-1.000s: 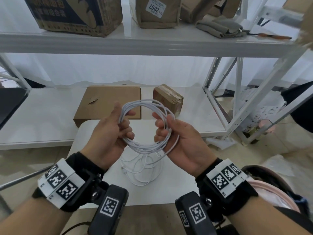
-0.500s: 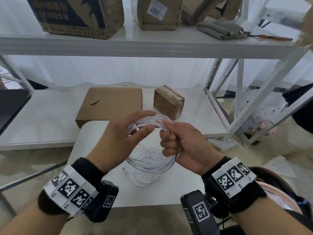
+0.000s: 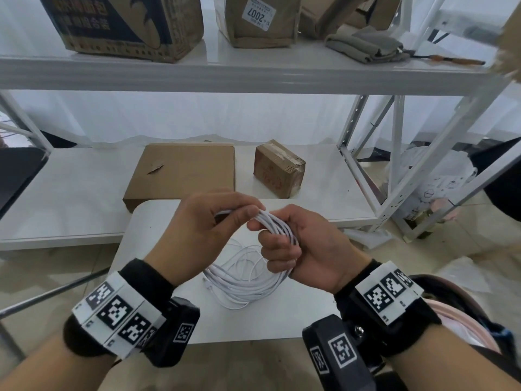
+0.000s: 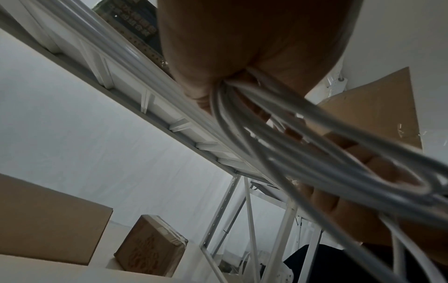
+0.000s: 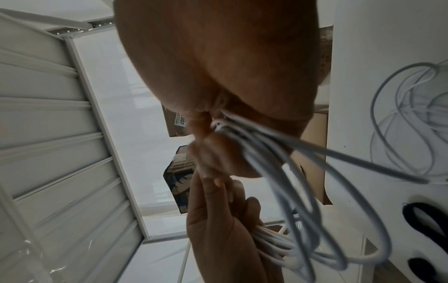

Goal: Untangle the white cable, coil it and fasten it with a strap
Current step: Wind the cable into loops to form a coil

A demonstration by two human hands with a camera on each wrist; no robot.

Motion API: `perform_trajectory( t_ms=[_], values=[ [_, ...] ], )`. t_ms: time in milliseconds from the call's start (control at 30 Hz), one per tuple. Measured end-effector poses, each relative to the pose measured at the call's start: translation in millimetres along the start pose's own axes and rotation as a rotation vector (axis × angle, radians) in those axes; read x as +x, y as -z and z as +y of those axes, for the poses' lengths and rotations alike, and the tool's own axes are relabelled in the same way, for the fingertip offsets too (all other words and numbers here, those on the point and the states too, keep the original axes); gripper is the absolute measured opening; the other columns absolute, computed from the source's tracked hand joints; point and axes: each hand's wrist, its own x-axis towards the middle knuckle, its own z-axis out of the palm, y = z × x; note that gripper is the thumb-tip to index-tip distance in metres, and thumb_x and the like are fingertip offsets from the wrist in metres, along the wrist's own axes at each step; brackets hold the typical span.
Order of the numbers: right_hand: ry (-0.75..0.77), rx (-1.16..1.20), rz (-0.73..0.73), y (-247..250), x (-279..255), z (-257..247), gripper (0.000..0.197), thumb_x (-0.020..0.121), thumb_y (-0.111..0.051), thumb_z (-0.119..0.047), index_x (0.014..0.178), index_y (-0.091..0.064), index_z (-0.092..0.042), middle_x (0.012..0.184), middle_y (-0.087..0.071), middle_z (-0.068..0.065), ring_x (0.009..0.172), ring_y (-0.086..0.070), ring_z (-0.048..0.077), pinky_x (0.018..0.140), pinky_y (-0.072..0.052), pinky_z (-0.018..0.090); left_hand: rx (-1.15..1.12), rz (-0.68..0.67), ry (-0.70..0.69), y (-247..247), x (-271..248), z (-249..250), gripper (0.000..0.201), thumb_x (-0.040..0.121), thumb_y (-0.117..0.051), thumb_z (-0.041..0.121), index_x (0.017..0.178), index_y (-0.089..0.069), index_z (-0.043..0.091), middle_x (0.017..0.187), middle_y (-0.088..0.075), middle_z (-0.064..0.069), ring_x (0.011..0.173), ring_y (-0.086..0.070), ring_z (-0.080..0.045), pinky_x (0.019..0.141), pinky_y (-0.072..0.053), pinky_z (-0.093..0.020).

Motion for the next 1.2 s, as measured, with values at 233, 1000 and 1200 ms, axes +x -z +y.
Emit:
perform_trajectory(
  t_ms=[233, 1000, 1200],
  values=[
    [0.135, -0.093, 0.137, -7, 2, 5, 0.045, 0.102, -0.041, -0.048, 0.076, -0.053, -0.014, 0.053, -0.025, -0.006, 0.040, -0.018, 0.005, 0.040, -0.016, 0.018, -0.226, 0.098, 0.244, 1, 2, -2, 0.019, 0.086, -0.068, 0.038, 0.098, -0.075, 0.025, 0.077, -0.070, 0.011, 0.063, -0.061, -0.005, 0.058, -0.049, -0.020],
    [0.396, 0.349, 0.314, 1, 16, 2, 0.047, 0.101, -0.044, -0.050, 0.069, -0.047, -0.016, 0.051, -0.021, -0.007, 0.037, -0.018, 0.006, 0.033, -0.019, 0.018, -1.472, 0.258, 0.767, -31, 1, 22, 0.033, 0.099, -0.049, 0.038, 0.107, -0.061, 0.009, 0.064, -0.045, 0.004, 0.056, -0.048, -0.008, 0.059, -0.052, -0.021],
    [0.431, 0.146, 0.277, -11, 18, 15, 0.048, 0.095, -0.047, -0.052, 0.090, -0.060, -0.007, 0.055, -0.022, -0.004, 0.044, -0.018, 0.008, 0.041, -0.024, 0.021, -1.435, 0.458, 0.818, -27, 7, 15, 0.035, 0.103, -0.046, 0.040, 0.080, -0.053, 0.015, 0.054, -0.020, 0.008, 0.039, -0.018, -0.005, 0.036, -0.016, -0.016]
  ],
)
